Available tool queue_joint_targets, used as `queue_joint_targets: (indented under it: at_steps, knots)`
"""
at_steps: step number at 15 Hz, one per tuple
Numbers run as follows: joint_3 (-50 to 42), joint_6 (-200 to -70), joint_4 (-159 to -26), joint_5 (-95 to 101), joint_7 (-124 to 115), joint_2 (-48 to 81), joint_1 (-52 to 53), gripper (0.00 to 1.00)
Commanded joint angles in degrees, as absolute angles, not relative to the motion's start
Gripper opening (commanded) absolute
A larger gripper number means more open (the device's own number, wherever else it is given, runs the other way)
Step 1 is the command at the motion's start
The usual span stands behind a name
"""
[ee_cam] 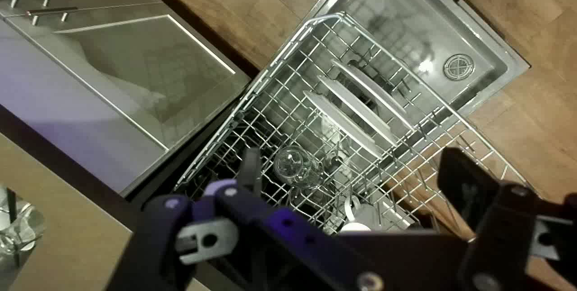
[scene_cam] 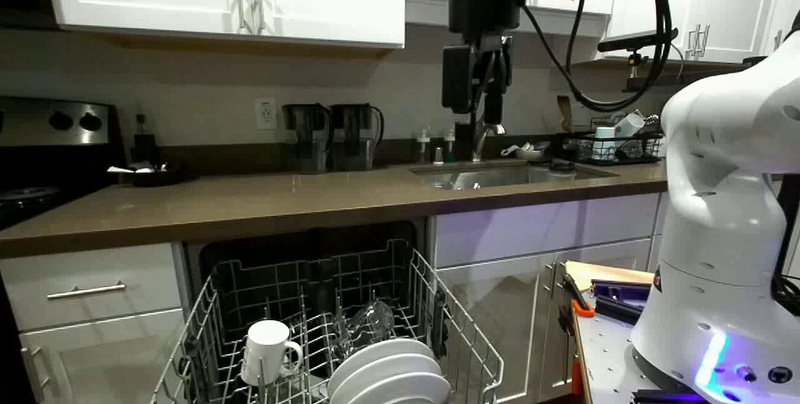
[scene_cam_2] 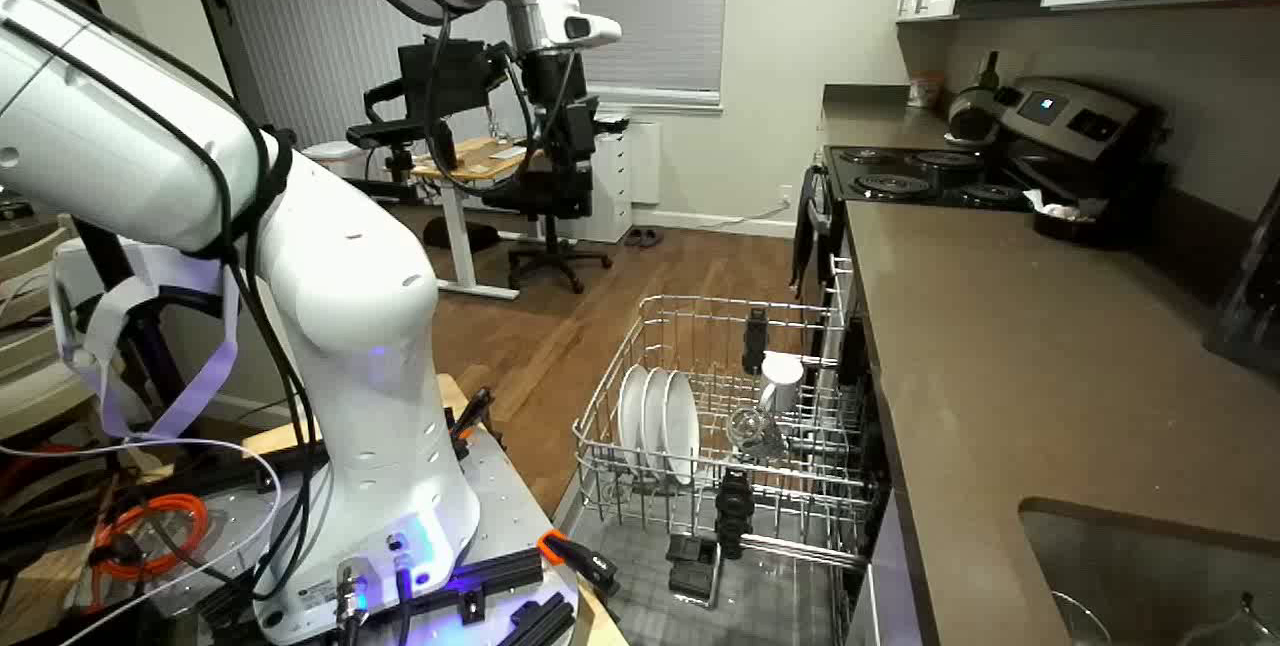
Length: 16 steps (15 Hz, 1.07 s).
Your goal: Remove one plate from the dishwasher and put it on the right side of the countertop
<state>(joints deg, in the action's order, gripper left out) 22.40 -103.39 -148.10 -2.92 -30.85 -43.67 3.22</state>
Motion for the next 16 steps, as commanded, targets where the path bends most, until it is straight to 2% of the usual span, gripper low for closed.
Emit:
queue_joint_targets:
  at_steps: [1,8,13,16]
  knots:
    - [21.7,-103.3,-148.0,-2.4,-31.3,-43.4,4.0,1.0]
    - [21.7,-103.3,-148.0,-2.4,-31.3,-43.4,4.0,1.0]
    - [21.3,-122.0,-143.7,5.0,-24.6,-25.4,-2.5,1.0]
    - [17.3,-122.8,-144.8,4.9,-20.5,-23.2,2.2,1.0]
